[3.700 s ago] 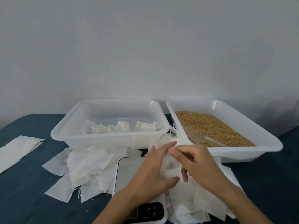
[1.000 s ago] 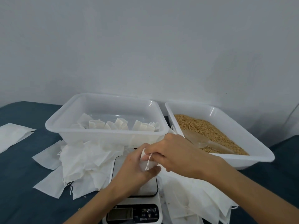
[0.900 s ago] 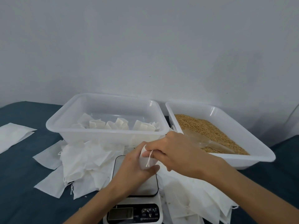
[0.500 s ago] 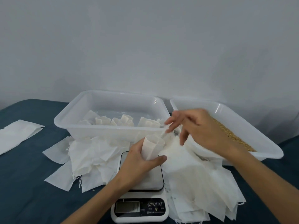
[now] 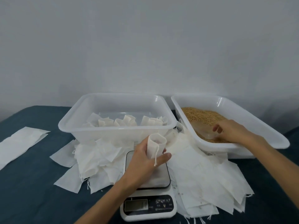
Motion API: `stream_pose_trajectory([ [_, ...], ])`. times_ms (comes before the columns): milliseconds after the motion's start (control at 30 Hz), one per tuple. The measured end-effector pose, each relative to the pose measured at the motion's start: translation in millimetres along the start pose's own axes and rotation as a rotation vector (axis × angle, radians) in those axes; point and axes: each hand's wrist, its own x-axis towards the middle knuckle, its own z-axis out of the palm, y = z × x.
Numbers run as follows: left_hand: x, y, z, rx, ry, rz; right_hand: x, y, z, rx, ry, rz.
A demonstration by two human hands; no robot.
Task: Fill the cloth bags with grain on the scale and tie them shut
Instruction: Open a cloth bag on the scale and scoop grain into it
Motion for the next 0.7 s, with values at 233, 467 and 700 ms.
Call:
stream_pose_trajectory([
  [233, -1, -4, -2, 0.012, 0.007, 0.002, 5, -5, 7, -0.114, 0.021, 0.063],
  [467, 3, -10, 1, -0.032, 0.034, 0.035, 11, 7, 1, -0.203, 0.112, 0.060],
  [700, 5, -9, 2, -0.044, 0.024, 0.048, 16, 29, -12, -0.315, 0.277, 0.168],
])
